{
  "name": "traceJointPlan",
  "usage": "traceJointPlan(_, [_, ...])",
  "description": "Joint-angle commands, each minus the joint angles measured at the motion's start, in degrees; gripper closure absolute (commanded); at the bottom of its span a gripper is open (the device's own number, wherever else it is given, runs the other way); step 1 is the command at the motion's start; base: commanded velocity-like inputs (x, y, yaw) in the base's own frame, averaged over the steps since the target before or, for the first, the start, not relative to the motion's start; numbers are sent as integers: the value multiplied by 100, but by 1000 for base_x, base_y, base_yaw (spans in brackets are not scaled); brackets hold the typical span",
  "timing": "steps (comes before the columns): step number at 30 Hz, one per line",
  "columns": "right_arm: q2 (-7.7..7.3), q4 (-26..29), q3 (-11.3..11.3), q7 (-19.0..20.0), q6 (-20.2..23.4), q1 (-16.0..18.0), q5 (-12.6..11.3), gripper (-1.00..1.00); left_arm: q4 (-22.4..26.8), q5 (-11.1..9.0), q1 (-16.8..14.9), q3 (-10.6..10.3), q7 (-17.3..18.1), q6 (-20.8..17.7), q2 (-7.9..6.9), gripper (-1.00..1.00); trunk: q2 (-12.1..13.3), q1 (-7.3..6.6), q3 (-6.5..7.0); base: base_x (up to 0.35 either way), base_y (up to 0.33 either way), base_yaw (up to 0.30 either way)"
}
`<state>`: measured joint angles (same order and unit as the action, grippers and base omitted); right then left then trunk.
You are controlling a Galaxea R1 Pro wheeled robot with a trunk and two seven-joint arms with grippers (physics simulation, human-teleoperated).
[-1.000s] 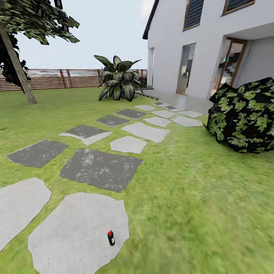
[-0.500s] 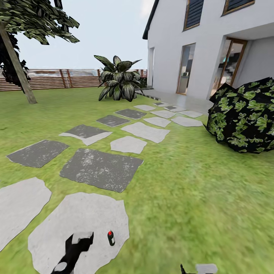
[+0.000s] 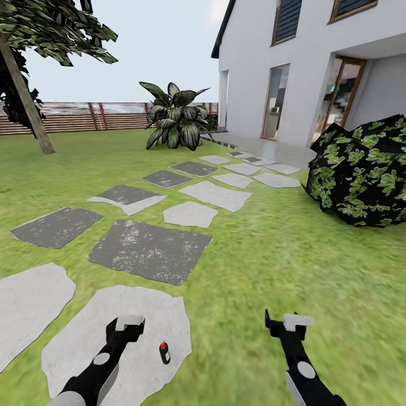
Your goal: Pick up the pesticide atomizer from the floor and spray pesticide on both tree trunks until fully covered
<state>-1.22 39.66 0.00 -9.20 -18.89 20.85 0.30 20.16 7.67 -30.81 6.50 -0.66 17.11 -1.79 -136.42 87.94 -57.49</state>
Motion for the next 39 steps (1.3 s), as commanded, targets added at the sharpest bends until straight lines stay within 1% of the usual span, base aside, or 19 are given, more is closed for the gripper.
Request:
traceJointPlan(1, [2,-9,5,-2,-5,-1,11,-100,-6,-7,-3,6,-3,-2,-3,-100,0,0,0,23,0,0])
traceJointPlan(6, [-32,-129,4,-6,-9,-9,23,-100,-50,6,-17,10,-4,-19,3,-100,0,0,0,149,-86,0])
traceJointPlan(14, [-45,-167,7,-3,-9,-10,22,-100,-63,-27,-22,16,-13,30,-13,-100,0,0,0,180,-214,0])
traceJointPlan(23, [-45,-170,8,-3,-9,-10,25,-100,-55,-67,-17,56,-22,37,-20,-100,0,0,0,-36,-268,0])
traceJointPlan(31, [-22,-176,14,-3,-9,-9,29,-100,-40,-80,-1,62,-19,66,-67,-100,0,0,0,-2,-60,0])
traceJointPlan(39, [-2,-171,11,-8,-9,-10,28,-100,-64,-81,-4,62,4,65,-69,-100,-321,176,-192,0,-1,0])
